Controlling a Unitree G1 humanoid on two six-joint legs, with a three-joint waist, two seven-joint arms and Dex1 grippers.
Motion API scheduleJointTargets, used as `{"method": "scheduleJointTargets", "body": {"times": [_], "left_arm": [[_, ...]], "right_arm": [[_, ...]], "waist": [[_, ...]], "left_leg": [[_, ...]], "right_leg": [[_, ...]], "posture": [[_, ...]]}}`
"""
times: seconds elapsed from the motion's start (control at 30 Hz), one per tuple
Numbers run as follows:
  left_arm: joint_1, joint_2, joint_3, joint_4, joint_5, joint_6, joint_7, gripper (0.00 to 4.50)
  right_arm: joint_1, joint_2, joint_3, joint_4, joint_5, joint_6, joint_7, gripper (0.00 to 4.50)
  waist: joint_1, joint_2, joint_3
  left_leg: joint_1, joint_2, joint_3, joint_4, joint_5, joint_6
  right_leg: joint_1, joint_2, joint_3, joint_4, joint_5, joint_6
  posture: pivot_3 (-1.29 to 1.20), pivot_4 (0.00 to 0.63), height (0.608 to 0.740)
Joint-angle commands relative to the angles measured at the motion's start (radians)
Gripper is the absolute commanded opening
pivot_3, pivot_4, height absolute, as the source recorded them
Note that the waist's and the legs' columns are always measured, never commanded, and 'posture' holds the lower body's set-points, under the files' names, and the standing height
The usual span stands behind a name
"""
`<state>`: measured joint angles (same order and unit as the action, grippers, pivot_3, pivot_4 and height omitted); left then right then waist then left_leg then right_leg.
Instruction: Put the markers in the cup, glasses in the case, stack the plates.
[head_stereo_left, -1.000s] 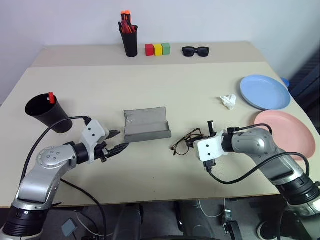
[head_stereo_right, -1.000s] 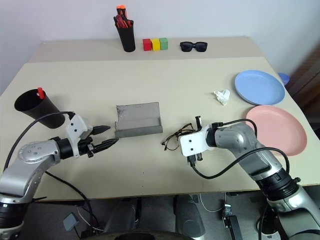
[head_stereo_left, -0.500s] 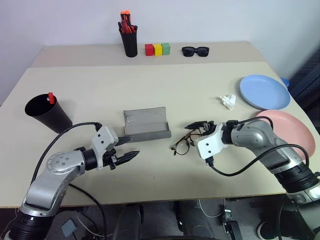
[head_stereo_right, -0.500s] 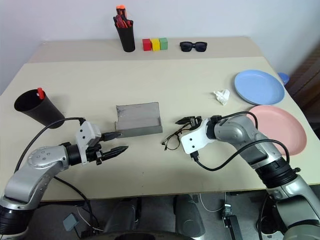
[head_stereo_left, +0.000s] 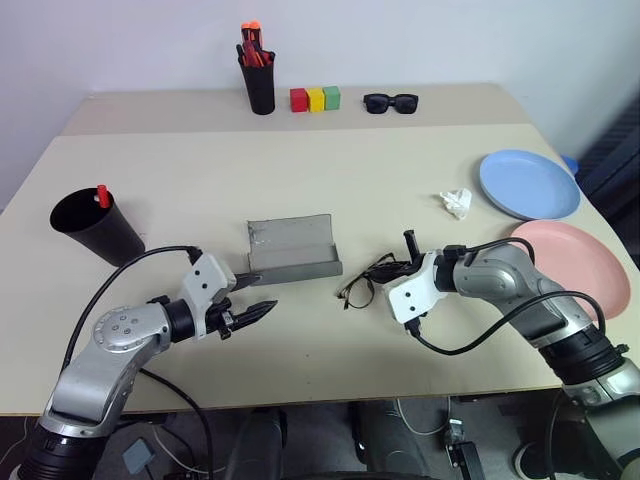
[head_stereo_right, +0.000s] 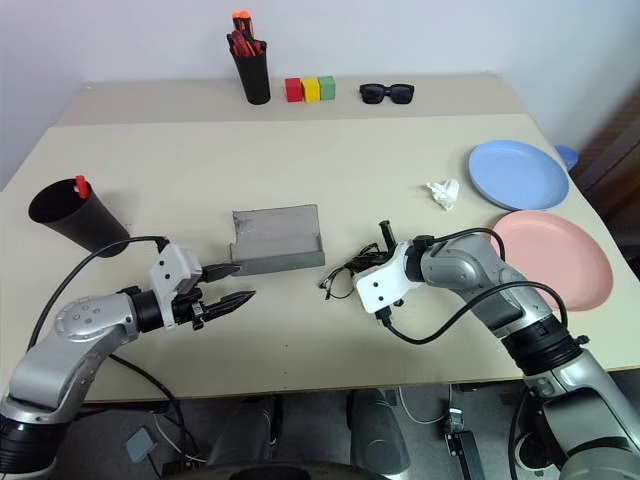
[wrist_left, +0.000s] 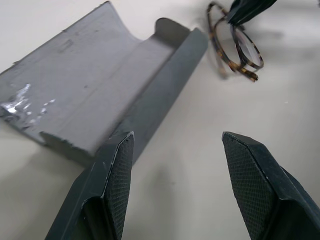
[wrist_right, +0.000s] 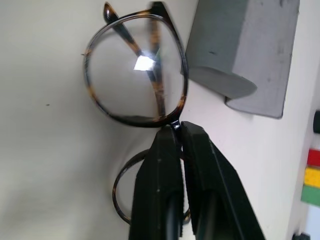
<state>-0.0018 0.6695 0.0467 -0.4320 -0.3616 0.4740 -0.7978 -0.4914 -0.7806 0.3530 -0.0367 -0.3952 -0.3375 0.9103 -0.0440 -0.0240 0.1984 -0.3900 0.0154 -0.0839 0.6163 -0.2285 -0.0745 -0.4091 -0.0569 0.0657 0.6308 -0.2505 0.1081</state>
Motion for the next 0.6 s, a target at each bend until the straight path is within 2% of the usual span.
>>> {"method": "scheduleJointTargets", "body": {"times": [0.03,0.17,0.33,0.5,0.6], "left_arm": [[0.015,0.001,0.072,0.029,0.016,-0.055,0.033,2.88],[0.056,0.014,0.149,0.065,0.018,-0.090,0.048,2.88],[0.100,0.014,0.206,0.105,0.025,-0.141,0.045,2.88],[0.117,0.003,0.199,0.104,0.040,-0.167,0.060,2.88],[0.123,-0.004,0.196,0.091,0.036,-0.166,0.068,2.88]], "right_arm": [[-0.001,0.046,-0.049,-0.113,0.079,0.129,0.018,0.04],[-0.021,0.121,-0.079,-0.270,0.175,0.413,0.072,0.04],[-0.150,0.262,-0.062,-0.397,0.303,0.769,0.097,0.04],[-0.296,0.467,0.009,-0.277,0.254,0.948,-0.063,0.04],[-0.336,0.549,0.026,-0.179,0.235,0.986,-0.145,0.04]], "waist": [[-0.001,0.000,0.000],[-0.001,0.000,0.000],[-0.001,0.000,0.000],[-0.001,0.000,-0.001],[0.001,0.000,-0.001]], "left_leg": [[0.000,0.000,0.000,0.000,0.000,0.000],[0.001,0.001,0.000,-0.001,0.000,0.000],[0.000,0.000,-0.001,0.000,0.000,0.000],[0.000,0.000,-0.001,0.000,0.000,0.000],[0.000,0.000,-0.001,-0.001,0.000,0.000]], "right_leg": [[0.000,0.000,0.000,0.000,0.000,0.000],[-0.001,0.001,0.000,0.001,0.000,0.000],[0.000,0.000,0.000,0.001,0.000,0.000],[-0.001,0.000,0.000,0.001,0.000,-0.001],[-0.001,0.000,0.000,0.001,0.001,-0.001]], "posture": [[0.00,0.150,0.740],[0.00,0.150,0.740],[0.00,0.150,0.740],[0.00,0.150,0.740],[0.00,0.150,0.740]]}}
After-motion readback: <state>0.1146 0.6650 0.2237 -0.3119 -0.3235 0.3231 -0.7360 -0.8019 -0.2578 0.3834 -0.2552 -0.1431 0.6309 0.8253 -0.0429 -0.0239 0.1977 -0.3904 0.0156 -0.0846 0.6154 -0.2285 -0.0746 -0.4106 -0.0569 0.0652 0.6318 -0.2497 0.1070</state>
